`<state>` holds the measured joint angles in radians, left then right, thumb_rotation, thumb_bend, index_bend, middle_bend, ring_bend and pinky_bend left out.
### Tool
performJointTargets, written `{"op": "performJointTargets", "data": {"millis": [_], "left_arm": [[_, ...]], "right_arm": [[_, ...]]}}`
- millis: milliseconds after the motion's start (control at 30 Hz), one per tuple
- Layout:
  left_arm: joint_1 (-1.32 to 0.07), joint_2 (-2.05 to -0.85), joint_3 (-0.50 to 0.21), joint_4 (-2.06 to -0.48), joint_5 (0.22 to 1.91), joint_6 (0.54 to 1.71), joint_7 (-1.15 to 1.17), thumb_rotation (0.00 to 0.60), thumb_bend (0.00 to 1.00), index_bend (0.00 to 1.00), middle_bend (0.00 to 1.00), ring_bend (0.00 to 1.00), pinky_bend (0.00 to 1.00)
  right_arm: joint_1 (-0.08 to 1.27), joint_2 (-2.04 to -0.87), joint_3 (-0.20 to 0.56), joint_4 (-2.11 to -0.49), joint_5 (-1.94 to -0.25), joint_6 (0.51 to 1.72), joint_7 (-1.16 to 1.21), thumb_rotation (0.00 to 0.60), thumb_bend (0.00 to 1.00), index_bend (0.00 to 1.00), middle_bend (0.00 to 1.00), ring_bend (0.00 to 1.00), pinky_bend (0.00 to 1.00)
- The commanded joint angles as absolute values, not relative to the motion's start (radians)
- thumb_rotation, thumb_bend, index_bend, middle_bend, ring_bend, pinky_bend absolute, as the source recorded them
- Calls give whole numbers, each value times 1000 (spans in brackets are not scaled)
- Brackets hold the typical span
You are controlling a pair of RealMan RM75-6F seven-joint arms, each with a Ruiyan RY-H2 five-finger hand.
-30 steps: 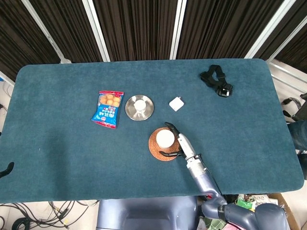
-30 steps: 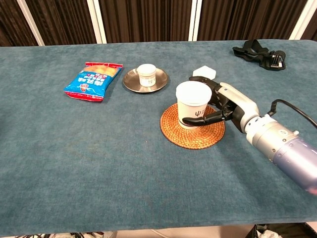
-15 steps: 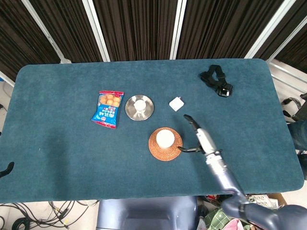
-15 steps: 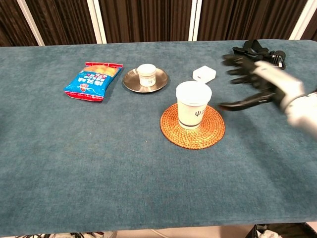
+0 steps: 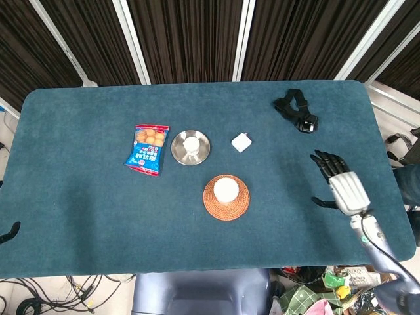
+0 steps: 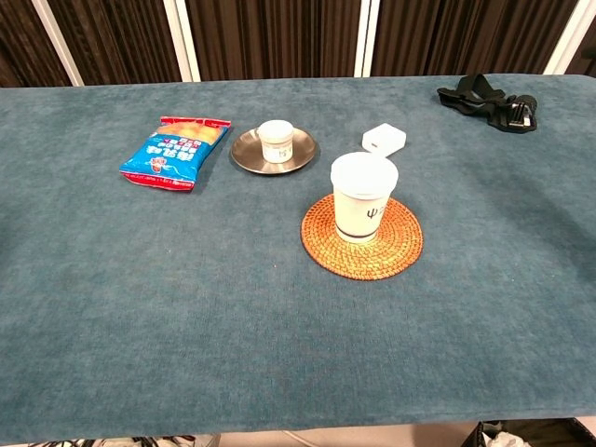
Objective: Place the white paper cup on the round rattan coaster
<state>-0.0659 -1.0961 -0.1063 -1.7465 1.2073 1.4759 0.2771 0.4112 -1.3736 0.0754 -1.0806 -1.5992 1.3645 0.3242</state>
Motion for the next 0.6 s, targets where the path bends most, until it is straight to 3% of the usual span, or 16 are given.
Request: {"op": "performJointTargets", "data": {"millis": [33,300,600], "left_arm": [[-66,-1097,-107,-1743,1210,1479,276,600,264,0,30,0,0],[-63,-1095,-104,-1739,1224,1487,274,600,264,0,29,0,0],[-59,-1095,-100,-1737,1236,1496,274,600,264,0,30,0,0]], "right_arm": [[336,-1292,32,-1204,-1595,1405,190,600,54,0,23,64,91],[170,-1231,-20,-1414,-1544,1529,-38,600,54,0,22,64,91],[120,-1238,-22,-1424,-1574,1593,-53,600,54,0,23,64,91]]}}
